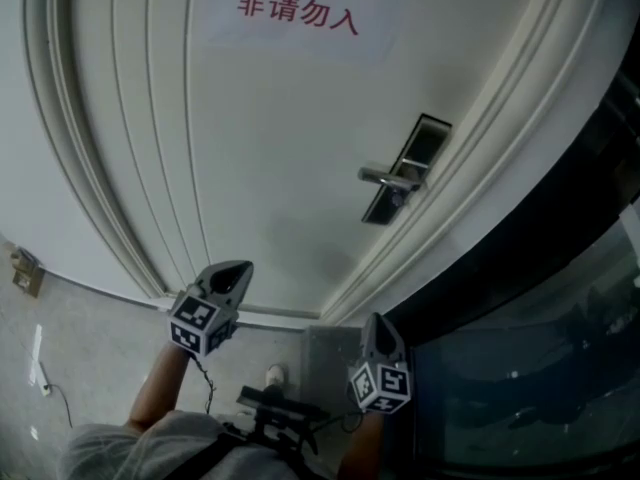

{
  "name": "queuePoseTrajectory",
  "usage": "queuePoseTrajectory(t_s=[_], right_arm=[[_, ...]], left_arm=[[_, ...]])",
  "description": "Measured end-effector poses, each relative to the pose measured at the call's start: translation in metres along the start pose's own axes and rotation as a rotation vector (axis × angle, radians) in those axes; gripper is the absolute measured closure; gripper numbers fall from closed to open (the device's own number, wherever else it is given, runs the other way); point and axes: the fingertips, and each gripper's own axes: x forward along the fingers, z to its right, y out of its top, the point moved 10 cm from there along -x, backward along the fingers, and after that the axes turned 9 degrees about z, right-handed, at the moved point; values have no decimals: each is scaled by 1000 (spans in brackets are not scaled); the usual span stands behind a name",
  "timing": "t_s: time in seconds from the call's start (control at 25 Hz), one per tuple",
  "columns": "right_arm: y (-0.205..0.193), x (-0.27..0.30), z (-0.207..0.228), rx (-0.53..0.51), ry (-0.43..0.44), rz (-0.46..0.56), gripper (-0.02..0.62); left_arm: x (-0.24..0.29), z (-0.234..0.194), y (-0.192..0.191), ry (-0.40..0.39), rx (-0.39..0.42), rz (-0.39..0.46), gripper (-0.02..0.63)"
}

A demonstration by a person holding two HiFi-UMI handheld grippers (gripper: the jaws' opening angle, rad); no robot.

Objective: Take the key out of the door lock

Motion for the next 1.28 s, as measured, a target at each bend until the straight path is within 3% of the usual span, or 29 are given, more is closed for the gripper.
queuePoseTrajectory(t_s=[0.64, 1.28], right_arm=[[13, 101, 60, -8, 49, -2, 583], [33, 147, 67, -88, 87, 23, 583]], left_arm=[[113, -13, 1, 18, -6, -24, 600], [136, -33, 0, 55, -18, -31, 601]])
